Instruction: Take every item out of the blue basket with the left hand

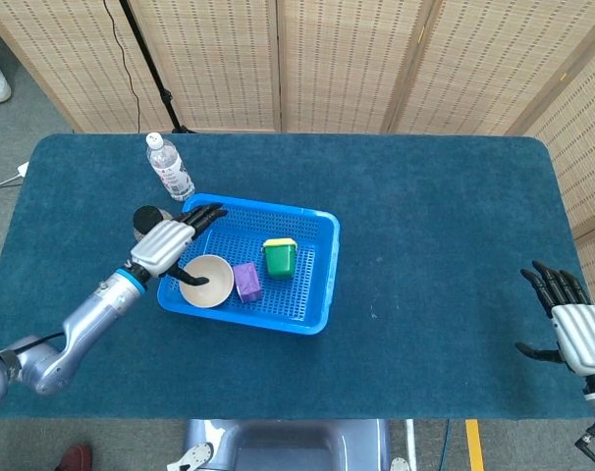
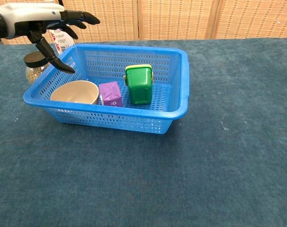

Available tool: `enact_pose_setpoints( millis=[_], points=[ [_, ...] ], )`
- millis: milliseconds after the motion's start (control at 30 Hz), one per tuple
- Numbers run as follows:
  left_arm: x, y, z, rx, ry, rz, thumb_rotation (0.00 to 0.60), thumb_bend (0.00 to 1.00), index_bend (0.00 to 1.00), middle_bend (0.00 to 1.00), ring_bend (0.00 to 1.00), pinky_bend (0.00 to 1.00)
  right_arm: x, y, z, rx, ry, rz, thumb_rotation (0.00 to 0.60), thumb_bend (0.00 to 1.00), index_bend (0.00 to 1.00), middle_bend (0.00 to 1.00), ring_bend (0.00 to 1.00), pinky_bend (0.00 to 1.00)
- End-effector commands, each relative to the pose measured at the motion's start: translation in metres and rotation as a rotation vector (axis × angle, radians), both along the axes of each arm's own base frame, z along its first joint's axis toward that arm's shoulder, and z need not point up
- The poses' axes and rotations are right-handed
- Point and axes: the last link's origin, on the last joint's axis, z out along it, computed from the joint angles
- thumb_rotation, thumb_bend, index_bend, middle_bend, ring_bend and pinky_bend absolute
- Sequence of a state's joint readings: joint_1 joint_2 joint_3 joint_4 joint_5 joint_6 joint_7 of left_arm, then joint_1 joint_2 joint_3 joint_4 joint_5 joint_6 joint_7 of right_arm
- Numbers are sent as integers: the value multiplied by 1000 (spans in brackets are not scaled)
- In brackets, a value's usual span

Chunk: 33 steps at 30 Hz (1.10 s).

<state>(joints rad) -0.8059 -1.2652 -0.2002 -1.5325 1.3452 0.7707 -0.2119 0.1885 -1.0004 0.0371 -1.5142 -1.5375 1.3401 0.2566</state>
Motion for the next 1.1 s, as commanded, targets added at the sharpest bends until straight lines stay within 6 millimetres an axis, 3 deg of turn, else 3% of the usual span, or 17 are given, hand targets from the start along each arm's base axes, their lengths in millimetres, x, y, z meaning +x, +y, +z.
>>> enact_pose_setpoints(
  millis=[33, 200, 600, 667, 800, 900, 1100],
  points=[
    [27, -2, -34, -61, 47, -25, 600, 62, 0, 0, 0, 138, -1, 0, 1, -1, -2, -2, 600, 0, 0, 0, 0, 0],
    [44, 6, -64, -60, 65, -5, 600, 63, 0, 0, 0, 138, -2, -1, 4, -9, -9, -7, 600, 0, 0, 0, 0, 0],
    [73, 22, -106, -28, 68, 40, 600, 66, 5, 0, 0, 170, -4, -2, 7, -14, -18, -12, 600, 0, 0, 0, 0, 0],
    [75, 24, -112, -31, 71, 44, 600, 72, 58, 9, 23, 239, -5, -3, 7, -15, -19, -14, 600, 0, 0, 0, 0, 0],
    [80, 27, -123, -20, 76, 48, 600, 105, 422, 215, 239, 440, -6, -4, 8, -17, -18, -18, 600, 0, 0, 0, 0, 0],
    [82, 28, -127, 7, 74, 48, 600, 169, 576, 350, 352, 495, -7, -4, 8, -18, -19, -21, 600, 0, 0, 0, 0, 0],
    [83, 31, -115, 72, 47, 47, 600, 204, 625, 399, 395, 505, -6, -4, 8, -18, -19, -21, 600, 0, 0, 0, 0, 0]
  ],
)
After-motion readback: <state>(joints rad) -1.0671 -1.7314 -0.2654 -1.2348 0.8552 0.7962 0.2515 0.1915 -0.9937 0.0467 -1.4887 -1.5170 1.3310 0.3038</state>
